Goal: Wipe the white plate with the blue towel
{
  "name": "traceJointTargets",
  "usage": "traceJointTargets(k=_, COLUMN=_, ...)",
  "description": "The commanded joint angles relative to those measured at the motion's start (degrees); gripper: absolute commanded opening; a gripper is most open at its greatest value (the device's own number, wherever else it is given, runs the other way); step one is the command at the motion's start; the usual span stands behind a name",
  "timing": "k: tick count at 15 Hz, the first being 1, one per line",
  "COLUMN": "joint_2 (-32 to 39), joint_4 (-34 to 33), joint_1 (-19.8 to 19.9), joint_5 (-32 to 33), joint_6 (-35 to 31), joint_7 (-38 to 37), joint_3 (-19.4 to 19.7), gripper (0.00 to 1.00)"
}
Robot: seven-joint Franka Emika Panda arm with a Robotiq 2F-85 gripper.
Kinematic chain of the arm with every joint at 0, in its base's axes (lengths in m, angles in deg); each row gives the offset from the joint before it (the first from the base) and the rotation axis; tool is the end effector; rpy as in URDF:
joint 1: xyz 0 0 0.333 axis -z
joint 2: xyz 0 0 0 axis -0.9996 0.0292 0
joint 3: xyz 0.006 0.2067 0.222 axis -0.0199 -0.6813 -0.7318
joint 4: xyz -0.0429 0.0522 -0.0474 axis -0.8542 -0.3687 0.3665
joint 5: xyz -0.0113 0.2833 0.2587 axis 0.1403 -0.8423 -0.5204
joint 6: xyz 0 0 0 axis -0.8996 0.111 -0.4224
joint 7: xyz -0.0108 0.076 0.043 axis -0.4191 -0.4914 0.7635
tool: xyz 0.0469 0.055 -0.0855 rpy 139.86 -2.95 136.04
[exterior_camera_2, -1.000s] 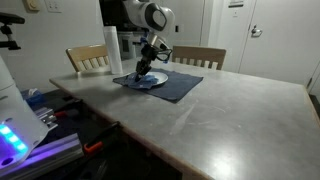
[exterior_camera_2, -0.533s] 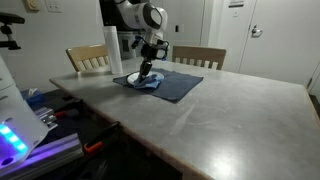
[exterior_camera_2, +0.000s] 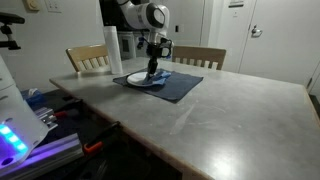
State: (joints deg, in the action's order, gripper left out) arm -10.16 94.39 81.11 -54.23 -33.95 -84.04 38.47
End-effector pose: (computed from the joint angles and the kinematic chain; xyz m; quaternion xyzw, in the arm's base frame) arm 0.5526 0.0104 0.1473 0.9273 -0.3131 -0.1778 0.1026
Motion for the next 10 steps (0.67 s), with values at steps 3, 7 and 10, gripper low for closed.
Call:
traceJointTargets(k=3, joint_2=3.6, joint_4=-4.4, joint_1=0.5, joint_5=-2.4, joint_6=-5.3, joint_7=-1.8, joint_3=-1.2, gripper=0.02)
traceJointTargets(k=7, joint_2=4.5, joint_4=-5.5, joint_1=1.3, joint_5=-7.4, joint_6=-8.3, joint_7=0.7, joint_3=-3.7, gripper=0.02)
traceJointTargets(k=10, joint_2=4.2, joint_4=-5.3, joint_1=1.4, joint_5=-10.8, joint_6=-10.3, joint_7=3.2, joint_3=-5.3, gripper=0.02)
